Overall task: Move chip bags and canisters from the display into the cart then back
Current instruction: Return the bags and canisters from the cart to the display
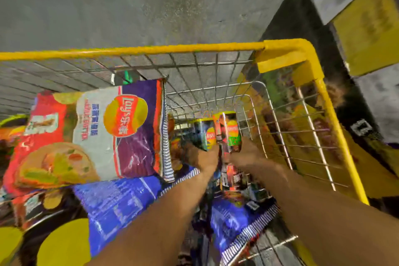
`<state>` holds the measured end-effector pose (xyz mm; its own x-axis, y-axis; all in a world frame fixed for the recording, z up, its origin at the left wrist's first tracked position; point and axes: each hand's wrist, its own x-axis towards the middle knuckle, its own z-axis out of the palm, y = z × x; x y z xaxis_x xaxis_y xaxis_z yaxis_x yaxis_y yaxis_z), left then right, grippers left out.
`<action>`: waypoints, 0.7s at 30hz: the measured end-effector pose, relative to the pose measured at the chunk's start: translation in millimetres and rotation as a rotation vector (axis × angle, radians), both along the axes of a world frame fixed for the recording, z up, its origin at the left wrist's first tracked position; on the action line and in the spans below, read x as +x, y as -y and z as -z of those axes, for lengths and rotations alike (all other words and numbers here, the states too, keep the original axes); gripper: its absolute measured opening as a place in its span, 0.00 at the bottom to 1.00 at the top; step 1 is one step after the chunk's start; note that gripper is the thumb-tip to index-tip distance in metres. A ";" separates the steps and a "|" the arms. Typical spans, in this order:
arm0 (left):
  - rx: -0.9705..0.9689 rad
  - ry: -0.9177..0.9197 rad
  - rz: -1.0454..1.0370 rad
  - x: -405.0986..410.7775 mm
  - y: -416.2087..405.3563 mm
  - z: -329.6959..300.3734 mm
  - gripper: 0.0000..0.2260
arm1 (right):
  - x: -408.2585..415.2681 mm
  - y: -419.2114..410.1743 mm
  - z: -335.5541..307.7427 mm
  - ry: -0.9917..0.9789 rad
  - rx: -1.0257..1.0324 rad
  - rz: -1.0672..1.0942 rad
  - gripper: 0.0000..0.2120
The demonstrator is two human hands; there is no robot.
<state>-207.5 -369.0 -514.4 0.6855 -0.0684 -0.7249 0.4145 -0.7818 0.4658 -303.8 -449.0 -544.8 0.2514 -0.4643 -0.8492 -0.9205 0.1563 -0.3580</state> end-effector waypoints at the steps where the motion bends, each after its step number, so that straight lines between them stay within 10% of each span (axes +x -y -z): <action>1: 0.001 -0.025 0.032 3.4 2.2 -11.7 0.50 | 6.6 2.4 -23.3 -0.027 0.017 0.042 0.38; 12: -0.121 -0.059 0.166 4.0 1.6 -26.8 0.25 | 7.7 -6.2 -85.6 0.049 0.019 0.299 0.29; 21: -0.436 0.011 0.319 -7.5 -22.0 -157.0 0.33 | -16.4 -20.7 -185.0 0.363 -0.003 0.575 0.30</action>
